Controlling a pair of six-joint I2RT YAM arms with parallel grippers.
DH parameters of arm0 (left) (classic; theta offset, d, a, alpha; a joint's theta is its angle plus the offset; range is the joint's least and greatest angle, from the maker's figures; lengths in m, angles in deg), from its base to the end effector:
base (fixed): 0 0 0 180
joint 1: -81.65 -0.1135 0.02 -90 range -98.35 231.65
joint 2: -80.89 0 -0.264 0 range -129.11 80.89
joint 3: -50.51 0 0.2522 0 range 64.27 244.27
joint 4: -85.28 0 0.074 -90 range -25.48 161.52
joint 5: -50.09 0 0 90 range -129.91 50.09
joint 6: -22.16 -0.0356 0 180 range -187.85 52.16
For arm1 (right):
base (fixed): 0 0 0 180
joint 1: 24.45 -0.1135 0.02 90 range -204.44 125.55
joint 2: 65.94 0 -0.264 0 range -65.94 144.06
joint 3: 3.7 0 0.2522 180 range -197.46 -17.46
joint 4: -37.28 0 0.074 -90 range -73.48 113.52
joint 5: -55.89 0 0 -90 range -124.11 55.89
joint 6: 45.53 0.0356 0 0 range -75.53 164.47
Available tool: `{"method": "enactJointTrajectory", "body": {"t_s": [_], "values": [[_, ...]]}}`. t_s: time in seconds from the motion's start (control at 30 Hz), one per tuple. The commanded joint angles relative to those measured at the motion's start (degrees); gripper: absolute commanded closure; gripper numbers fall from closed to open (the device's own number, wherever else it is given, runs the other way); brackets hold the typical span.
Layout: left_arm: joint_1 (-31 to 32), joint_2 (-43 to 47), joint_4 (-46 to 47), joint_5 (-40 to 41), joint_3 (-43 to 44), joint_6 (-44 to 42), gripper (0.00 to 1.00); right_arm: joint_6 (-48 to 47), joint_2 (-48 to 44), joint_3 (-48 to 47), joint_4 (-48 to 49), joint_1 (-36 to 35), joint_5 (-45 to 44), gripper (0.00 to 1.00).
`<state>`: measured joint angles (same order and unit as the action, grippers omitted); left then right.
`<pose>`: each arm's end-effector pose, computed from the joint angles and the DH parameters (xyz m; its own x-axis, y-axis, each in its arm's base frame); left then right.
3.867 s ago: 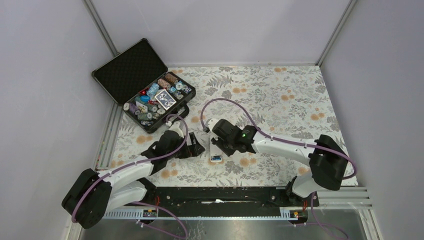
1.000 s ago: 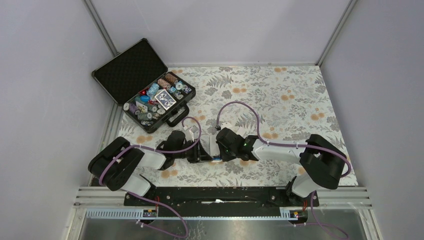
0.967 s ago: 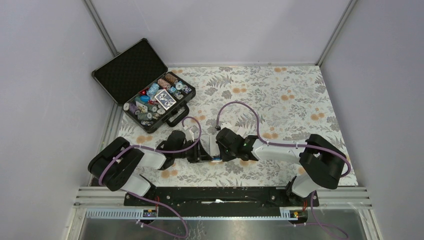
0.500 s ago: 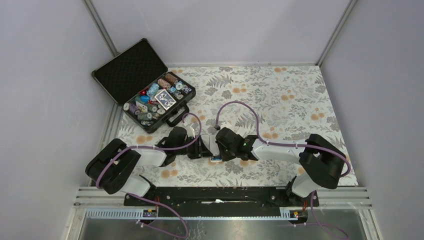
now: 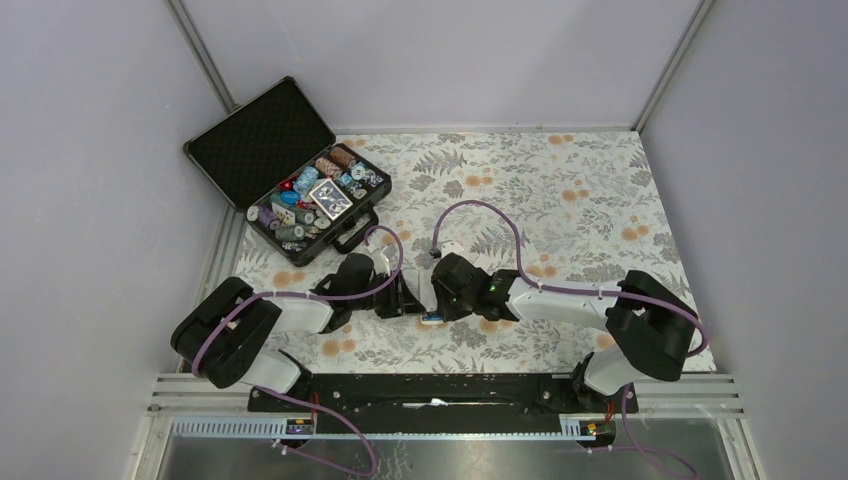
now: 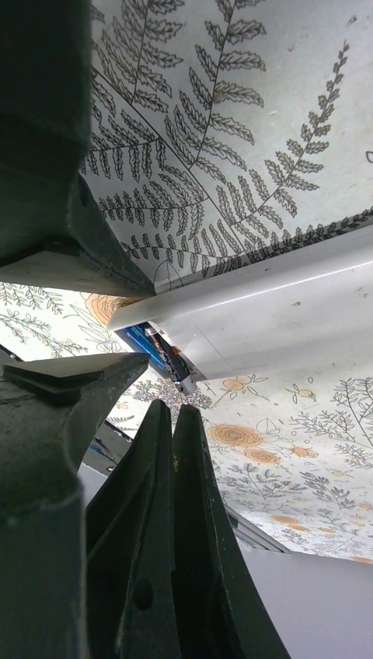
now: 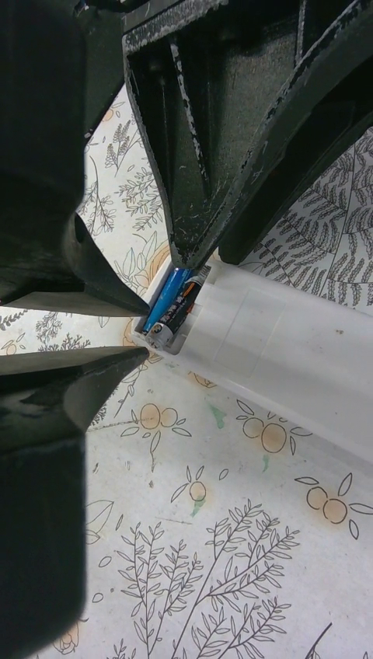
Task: Load the batteries into the remote control
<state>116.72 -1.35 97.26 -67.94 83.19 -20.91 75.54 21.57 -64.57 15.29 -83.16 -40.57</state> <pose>0.1799 -0.1467 0.1188 -0.9340 -0.1321 -0.3318 0.1899 0.6032 -0.7747 0.1625 0.2596 0.1821 -0.7521 -0.2502 -0.6097 -0.4931 0.8274 0.2688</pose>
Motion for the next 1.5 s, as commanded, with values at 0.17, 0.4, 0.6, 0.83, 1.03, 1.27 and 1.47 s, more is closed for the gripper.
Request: {"method": "enactJointTrajectory", "body": {"t_s": [0.17, 0.4, 0.6, 0.83, 1.03, 1.27, 1.47], "values": [[-0.09, 0.22, 2.57, -0.37, -0.37, -0.77, 0.66, -0.22, 0.57, -2.34, 0.82, 0.17, -1.52, 0.76], [-0.09, -0.27, 2.74, -1.12, -0.37, -0.72, 0.66, -0.39, 1.58, -2.83, 0.76, 0.18, -2.17, 0.78], [-0.1, -0.53, 2.74, -1.31, -0.45, -0.72, 0.66, -0.86, 2.18, -3.12, 0.76, 0.14, -2.85, 0.79], [-0.09, -1.09, 3.22, -1.76, -0.28, -0.53, 0.67, -1.15, 3.38, -3.66, 0.82, 0.14, -2.6, 0.8], [-0.12, -1.9, 3.91, -2.24, -0.2, -0.27, 0.67, -1.35, 4.49, -4.21, 0.8, 0.18, -0.93, 0.83], [-0.1, -2.14, 4.23, -2.35, -0.24, -0.04, 0.67, -1.36, 5.97, -4.47, 0.8, 0.18, 1.1, 0.84], [-0.09, -2.17, 4.23, -2.37, -0.21, 0.0, 0.67, -1.72, 7.68, -5.11, 0.17, 0.18, 1.76, 0.87]]}}
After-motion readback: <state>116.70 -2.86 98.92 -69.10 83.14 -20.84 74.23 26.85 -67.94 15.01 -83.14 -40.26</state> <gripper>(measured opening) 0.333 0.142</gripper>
